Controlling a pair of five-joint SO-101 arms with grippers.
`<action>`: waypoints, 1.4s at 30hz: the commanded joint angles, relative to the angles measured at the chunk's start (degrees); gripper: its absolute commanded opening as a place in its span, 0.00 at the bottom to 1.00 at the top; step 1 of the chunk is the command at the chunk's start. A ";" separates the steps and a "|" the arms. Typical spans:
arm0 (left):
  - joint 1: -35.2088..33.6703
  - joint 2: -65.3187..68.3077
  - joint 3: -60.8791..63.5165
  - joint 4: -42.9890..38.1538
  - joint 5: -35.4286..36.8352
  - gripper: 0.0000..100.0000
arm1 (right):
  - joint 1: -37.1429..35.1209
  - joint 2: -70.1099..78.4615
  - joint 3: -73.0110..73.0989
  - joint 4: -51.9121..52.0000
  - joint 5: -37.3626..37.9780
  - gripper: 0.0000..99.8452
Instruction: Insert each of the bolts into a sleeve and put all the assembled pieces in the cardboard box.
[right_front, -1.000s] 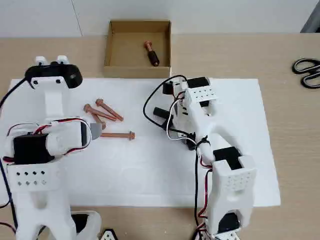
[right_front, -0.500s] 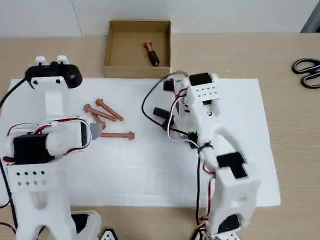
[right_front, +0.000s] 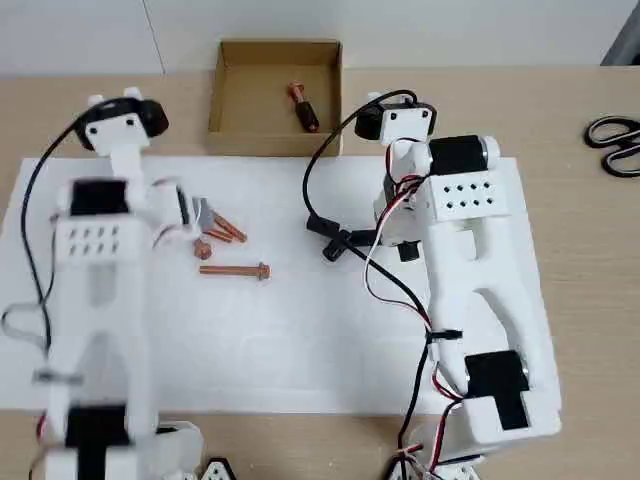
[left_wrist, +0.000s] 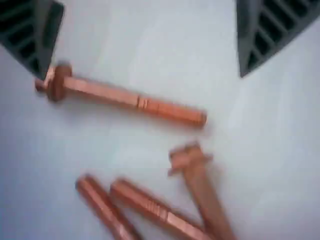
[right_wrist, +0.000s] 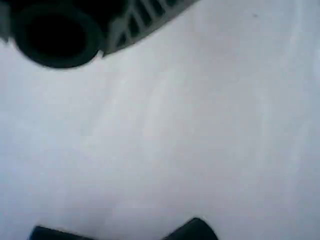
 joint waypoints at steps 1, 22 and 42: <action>0.70 11.69 -10.42 -2.29 3.25 0.23 | 0.57 -3.38 -0.62 0.13 0.88 0.00; 4.40 54.95 -52.35 6.42 13.19 0.23 | 0.40 -3.30 -0.62 0.13 0.88 0.00; 4.75 62.86 -61.23 7.47 12.40 0.03 | 0.66 -3.30 2.73 -1.10 0.88 0.00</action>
